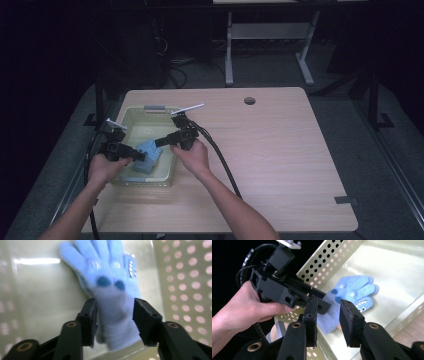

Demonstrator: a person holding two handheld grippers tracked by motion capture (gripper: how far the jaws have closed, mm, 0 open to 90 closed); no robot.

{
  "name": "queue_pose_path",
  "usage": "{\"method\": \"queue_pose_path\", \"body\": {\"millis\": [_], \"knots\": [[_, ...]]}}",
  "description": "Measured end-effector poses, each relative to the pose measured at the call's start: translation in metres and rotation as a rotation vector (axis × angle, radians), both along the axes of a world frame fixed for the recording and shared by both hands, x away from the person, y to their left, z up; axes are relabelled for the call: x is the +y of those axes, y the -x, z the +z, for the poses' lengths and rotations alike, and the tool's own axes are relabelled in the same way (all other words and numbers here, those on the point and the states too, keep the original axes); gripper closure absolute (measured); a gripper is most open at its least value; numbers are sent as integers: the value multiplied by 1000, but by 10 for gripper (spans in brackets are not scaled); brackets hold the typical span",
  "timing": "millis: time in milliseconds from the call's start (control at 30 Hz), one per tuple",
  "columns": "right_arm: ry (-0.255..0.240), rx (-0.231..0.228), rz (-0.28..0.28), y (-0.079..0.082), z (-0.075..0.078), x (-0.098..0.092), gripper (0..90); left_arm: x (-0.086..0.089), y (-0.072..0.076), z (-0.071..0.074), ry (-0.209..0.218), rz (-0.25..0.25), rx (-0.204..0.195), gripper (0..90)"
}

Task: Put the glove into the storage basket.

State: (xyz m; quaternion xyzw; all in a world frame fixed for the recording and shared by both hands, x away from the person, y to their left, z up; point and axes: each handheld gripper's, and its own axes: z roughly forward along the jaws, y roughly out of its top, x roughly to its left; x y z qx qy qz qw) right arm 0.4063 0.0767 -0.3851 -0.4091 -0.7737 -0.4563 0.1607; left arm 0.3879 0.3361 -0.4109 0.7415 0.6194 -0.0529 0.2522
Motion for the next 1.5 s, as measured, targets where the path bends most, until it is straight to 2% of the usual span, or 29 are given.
{"method": "queue_pose_path", "body": {"millis": [233,333,433,467,500,567,667,733,767,800,900,967,1033,1100,1167,1400,1500], "knots": [[5,-12,-3,1,2,-5,662,3,-1,12,-22,24,-54,541],[6,-17,-6,1,2,-6,660,-1,-1,14,-39,-4,-77,623],[2,-16,-8,2,4,-7,660,-9,-3,10,-77,-47,-64,714],[5,-17,-6,3,4,-8,659,-12,-3,8,-103,-66,-58,725],[5,-17,-6,3,4,-8,659,-16,-4,5,-117,-61,-53,725],[10,-22,-7,4,4,-8,655,-19,-6,0,-129,-67,-23,736],[19,-31,-4,4,4,-10,654,-23,-9,-5,-172,-88,24,735],[13,-28,-9,4,5,-11,653,-23,-10,-6,-180,-99,28,726],[14,-32,-9,4,5,-12,652,-24,-9,-5,-162,-87,23,718],[14,-34,-12,4,4,-13,652,-23,-9,-4,-162,-91,20,713],[3,-30,-22,4,2,-17,643,-20,-7,2,-115,-73,-10,682],[5,-29,-22,4,2,-18,637,-17,-5,8,-105,-84,-37,672],[1,-21,-32,6,3,-20,629,-16,-3,13,-80,-70,-49,630],[-2,-22,-35,7,4,-23,628,-15,0,17,-53,-79,-70,626],[-4,-32,-43,9,7,-28,619,-15,2,20,-16,-65,-89,609],[-13,-25,-62,6,10,-43,581,-14,4,29,73,-73,-116,543],[-17,-21,-71,6,10,-48,572,-16,5,32,92,-81,-127,525]]}}
